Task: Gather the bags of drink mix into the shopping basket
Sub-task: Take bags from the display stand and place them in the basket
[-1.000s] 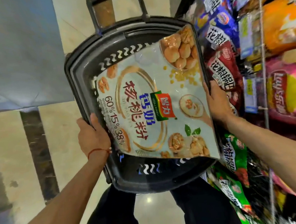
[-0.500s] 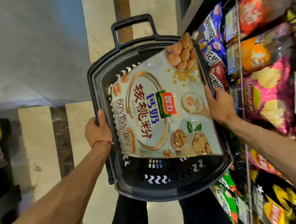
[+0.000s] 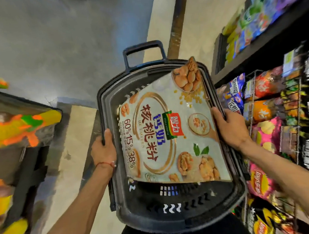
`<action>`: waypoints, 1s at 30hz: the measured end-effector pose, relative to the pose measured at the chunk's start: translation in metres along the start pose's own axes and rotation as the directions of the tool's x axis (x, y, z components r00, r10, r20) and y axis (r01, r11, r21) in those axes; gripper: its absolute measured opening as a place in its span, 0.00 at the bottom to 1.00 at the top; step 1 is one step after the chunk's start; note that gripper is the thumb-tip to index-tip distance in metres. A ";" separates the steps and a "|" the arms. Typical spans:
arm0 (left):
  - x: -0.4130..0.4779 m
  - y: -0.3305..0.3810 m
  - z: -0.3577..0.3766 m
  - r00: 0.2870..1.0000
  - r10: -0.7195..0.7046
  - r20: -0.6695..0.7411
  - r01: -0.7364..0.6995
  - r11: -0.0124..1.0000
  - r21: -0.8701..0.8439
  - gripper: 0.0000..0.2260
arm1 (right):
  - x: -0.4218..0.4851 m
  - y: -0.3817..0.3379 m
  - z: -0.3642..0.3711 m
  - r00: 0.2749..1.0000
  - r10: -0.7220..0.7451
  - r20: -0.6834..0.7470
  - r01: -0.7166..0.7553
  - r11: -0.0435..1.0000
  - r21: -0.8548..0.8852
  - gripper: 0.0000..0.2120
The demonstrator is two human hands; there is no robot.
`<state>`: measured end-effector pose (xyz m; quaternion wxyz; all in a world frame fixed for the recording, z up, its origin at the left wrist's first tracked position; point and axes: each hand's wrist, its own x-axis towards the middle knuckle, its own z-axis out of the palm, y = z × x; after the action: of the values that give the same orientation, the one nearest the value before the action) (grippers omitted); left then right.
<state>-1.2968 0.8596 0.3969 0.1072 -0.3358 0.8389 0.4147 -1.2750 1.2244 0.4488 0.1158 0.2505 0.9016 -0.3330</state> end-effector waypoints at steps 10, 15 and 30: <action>-0.080 -0.033 -0.109 0.955 -0.167 -0.247 0.131 0.979 -0.155 0.20 | -0.011 -0.109 0.008 0.942 -0.281 0.183 0.279 0.960 0.038 0.26; -0.141 -0.072 -0.144 0.856 -0.317 -0.409 0.198 0.931 -0.307 0.21 | -0.028 -0.168 0.024 0.816 -0.475 0.329 0.496 0.868 0.021 0.28; -0.339 -0.247 -0.205 0.372 -0.829 -0.419 0.209 0.514 -0.832 0.21 | -0.231 -0.292 0.179 0.256 -0.666 0.701 0.925 0.378 0.021 0.28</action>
<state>-0.8607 0.7563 0.5278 -0.2643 -0.7626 0.4145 0.4206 -1.2260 0.8299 0.5596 0.2550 -0.4062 0.8514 -0.2122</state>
